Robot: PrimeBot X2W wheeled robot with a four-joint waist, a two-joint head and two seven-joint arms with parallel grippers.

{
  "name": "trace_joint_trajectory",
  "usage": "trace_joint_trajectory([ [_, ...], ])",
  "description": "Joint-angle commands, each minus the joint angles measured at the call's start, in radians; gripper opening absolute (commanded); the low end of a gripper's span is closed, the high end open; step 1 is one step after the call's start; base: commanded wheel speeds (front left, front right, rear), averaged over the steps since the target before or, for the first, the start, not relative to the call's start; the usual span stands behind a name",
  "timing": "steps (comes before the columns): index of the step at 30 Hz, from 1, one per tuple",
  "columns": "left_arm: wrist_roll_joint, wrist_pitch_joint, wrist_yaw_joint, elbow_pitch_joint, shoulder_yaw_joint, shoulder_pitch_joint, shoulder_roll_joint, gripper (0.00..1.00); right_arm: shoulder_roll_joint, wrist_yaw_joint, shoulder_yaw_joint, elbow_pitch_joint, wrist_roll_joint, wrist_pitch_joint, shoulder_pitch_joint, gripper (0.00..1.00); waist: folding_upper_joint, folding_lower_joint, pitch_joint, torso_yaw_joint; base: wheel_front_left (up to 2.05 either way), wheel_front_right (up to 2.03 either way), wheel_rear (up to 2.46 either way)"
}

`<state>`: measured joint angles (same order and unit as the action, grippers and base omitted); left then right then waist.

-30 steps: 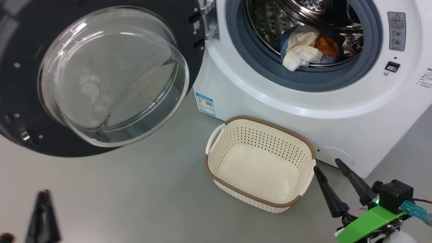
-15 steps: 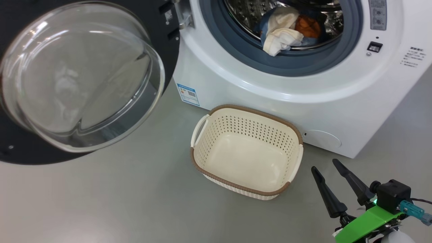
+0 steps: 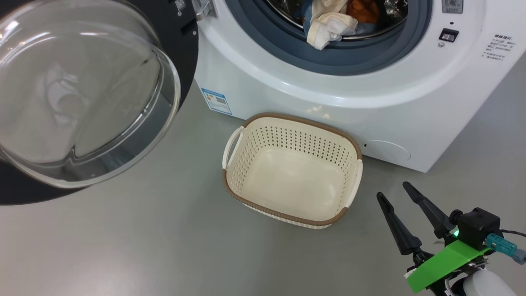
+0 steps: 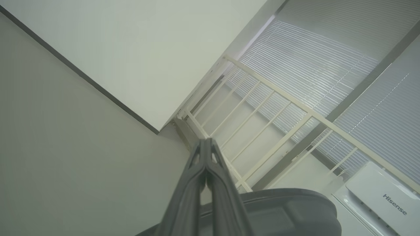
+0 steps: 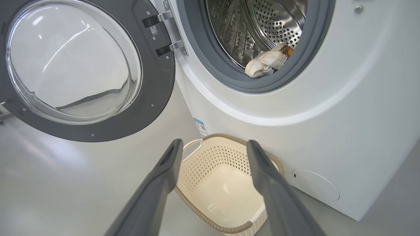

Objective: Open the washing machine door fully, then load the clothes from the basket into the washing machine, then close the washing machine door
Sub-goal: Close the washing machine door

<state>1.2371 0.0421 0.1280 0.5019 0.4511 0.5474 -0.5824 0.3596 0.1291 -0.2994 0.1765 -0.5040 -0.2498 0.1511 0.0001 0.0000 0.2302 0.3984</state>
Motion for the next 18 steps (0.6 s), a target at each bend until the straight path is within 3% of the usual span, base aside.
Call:
trace_joint_trajectory([
  [1, 0.025, -0.054, 0.003, 0.018, -0.007, 0.043, -0.103, 0.00, 0.018, 0.002, -0.023, -0.026, -0.001, -0.012, 0.022, 1.00, -0.0001, 0.0000, 0.021, 0.000, 0.00, 0.00, 0.00],
  [8, 0.136, -0.283, 0.003, 0.135, -0.101, 0.112, -0.176, 0.00, 0.047, 0.002, -0.045, -0.035, 0.000, -0.012, 0.047, 1.00, -0.0001, 0.0000, 0.073, -0.003, 0.00, 0.00, 0.00],
  [18, 0.193, -0.356, 0.003, 0.200, -0.120, 0.139, -0.187, 0.00, 0.070, 0.002, -0.060, -0.045, 0.001, -0.012, 0.067, 1.00, -0.0001, 0.0000, 0.117, -0.005, 0.00, 0.00, 0.00],
])
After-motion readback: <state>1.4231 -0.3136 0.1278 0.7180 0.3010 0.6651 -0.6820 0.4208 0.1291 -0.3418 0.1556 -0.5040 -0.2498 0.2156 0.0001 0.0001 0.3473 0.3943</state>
